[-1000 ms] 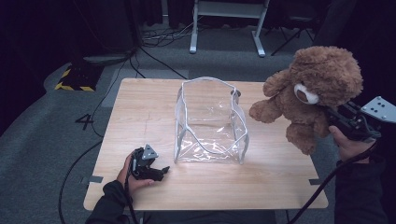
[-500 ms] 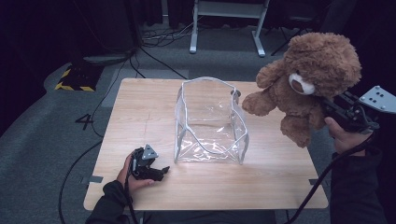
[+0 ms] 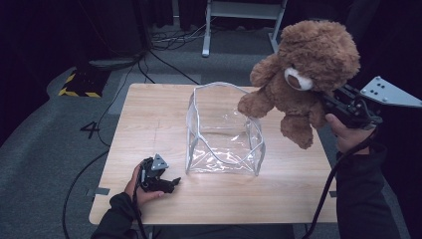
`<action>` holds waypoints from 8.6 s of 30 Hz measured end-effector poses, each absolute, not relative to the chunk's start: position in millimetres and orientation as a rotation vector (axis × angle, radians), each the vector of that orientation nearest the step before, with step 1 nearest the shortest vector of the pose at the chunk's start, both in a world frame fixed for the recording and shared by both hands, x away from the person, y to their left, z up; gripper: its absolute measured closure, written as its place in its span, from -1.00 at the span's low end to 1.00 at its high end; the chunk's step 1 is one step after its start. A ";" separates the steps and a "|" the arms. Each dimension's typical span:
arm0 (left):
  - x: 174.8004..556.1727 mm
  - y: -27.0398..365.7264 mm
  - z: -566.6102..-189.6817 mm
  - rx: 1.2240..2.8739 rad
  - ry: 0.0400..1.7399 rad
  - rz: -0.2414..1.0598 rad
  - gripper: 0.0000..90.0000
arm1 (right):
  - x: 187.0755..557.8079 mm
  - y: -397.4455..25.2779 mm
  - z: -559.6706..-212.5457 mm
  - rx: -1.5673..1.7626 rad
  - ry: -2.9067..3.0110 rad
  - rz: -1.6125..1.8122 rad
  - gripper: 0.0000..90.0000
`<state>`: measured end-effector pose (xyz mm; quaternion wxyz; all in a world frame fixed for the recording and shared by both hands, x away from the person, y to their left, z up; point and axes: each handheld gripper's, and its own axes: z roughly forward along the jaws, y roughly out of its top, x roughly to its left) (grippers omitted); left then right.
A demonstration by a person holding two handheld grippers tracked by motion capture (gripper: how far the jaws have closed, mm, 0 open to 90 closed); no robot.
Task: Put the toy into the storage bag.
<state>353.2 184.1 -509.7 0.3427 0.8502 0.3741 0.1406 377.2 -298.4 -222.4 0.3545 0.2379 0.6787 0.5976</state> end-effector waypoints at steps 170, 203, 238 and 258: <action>353.0 184.0 -509.8 2.208 0.976 0.362 -0.67 | 451.2 -170.0 -332.3 0.639 2.479 1.001 0.57; 353.1 183.9 -509.9 2.207 0.975 0.362 -0.67 | 432.9 -203.4 -311.0 0.695 2.342 1.025 -0.28; 353.1 183.9 -509.8 2.207 0.975 0.362 -0.67 | 406.1 -244.9 -303.0 0.731 2.223 1.000 -0.47; 353.1 183.9 -509.8 2.207 0.975 0.362 -0.67 | 403.5 -270.2 -329.9 0.771 2.243 0.900 -0.46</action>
